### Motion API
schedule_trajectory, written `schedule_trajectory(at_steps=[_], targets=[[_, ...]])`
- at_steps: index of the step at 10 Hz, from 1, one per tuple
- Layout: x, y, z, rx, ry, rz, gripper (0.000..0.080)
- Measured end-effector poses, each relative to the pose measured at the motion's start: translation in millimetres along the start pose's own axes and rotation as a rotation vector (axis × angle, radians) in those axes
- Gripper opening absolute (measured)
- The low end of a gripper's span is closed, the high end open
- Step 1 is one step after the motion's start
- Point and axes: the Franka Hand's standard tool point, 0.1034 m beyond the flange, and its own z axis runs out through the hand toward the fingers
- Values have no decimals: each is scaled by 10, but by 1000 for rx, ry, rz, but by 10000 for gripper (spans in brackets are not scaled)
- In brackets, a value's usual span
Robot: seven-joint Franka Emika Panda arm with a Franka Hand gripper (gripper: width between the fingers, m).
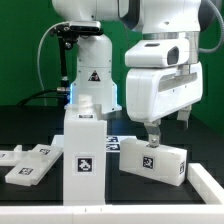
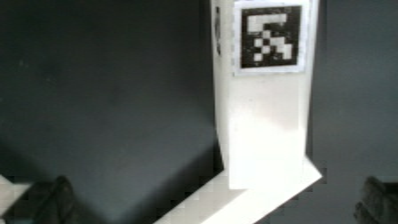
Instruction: Assemble cabinet
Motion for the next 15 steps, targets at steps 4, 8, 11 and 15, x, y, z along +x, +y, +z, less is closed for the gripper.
schedule_trajectory(at_steps=[4, 8, 11, 15], targets=[[-65, -65, 289, -3, 18, 8, 796], [-70, -66, 296, -2, 17, 8, 331], [-327, -367, 114, -12, 12, 55, 285], [-470, -593, -20, -16, 10, 97, 285]])
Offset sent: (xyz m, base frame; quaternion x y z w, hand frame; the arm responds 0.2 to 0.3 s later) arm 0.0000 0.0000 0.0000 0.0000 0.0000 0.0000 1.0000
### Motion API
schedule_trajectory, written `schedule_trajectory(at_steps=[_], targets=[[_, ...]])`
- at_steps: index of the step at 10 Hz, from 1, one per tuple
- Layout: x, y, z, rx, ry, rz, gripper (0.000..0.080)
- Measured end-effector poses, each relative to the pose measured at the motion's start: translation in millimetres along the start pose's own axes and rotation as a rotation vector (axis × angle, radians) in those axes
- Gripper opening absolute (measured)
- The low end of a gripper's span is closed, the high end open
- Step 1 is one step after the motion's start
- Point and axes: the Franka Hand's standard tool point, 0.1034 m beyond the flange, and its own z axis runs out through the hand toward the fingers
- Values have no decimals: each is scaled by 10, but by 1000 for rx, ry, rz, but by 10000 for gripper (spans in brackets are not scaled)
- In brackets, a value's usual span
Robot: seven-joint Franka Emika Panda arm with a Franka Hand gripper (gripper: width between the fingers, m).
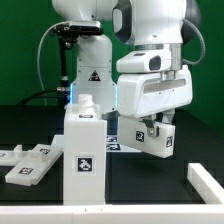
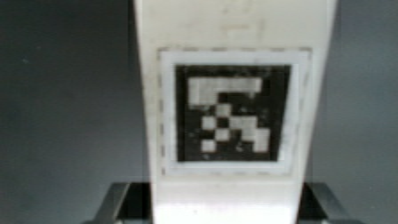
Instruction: Assemble cabinet
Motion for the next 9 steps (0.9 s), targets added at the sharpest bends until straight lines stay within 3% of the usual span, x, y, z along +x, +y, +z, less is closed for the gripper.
schedule_trajectory(at_steps=[3, 5, 7, 9], targets=[[-27, -23, 18, 2, -2, -1, 285], [-243, -244, 135, 12, -8, -8, 286], [-330, -313, 263, 25, -19, -6, 287], [-259, -300, 272, -3, 34, -9, 287]])
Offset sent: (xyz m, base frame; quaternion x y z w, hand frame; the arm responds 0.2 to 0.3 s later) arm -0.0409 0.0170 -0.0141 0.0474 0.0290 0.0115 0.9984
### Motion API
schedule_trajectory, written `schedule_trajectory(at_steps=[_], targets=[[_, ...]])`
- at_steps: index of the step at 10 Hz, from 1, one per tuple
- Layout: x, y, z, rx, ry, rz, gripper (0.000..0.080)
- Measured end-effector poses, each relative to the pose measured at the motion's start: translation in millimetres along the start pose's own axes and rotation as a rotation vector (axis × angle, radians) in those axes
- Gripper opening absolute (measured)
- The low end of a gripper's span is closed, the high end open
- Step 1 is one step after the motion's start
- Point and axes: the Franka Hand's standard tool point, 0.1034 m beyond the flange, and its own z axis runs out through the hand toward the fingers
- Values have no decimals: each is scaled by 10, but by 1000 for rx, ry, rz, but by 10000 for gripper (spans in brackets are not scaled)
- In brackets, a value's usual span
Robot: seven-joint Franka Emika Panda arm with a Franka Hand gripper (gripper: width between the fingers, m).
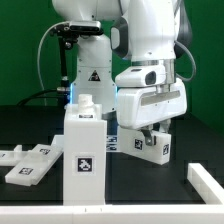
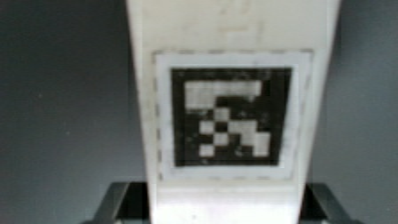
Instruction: Assemble cabinet
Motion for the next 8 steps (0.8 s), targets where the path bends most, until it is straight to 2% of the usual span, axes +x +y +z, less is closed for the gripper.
schedule_trajectory(at_steps=[1, 2, 3, 4, 5, 6, 7, 8], targets=[[1, 1, 0, 0, 0, 0, 287], [0, 2, 1, 0, -1, 0, 362], [-2, 21, -13, 4, -9, -4, 362], [35, 119, -137, 11, -38, 0, 498], [89, 243, -318, 7, -52, 5, 687], [119, 346, -469, 10, -73, 11, 687], [190, 426, -583, 20, -95, 14, 776], [224, 430, -548, 8, -73, 12, 792]])
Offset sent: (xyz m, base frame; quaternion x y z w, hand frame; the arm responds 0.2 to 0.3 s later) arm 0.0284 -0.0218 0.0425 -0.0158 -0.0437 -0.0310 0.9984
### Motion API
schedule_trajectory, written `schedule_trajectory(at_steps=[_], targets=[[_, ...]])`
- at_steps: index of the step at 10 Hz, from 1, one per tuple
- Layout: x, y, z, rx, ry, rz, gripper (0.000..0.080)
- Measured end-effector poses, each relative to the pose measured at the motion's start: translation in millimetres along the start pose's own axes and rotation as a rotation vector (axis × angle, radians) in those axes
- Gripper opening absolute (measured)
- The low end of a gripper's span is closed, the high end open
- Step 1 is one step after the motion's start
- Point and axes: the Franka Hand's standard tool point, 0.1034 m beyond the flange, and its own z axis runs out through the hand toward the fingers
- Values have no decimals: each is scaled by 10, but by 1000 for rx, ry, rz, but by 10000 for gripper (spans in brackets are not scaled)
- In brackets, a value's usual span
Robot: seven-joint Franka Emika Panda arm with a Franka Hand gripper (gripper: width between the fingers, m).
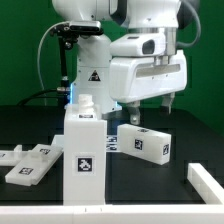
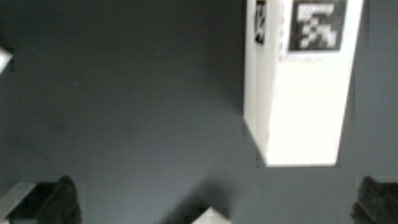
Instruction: Assemble cabinet
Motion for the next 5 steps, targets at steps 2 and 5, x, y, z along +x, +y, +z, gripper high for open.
schedule_trajectory(at_steps=[2, 5], targets=[[-24, -16, 25, 5, -7, 0, 798], [142, 195, -174, -2, -41, -54, 796]])
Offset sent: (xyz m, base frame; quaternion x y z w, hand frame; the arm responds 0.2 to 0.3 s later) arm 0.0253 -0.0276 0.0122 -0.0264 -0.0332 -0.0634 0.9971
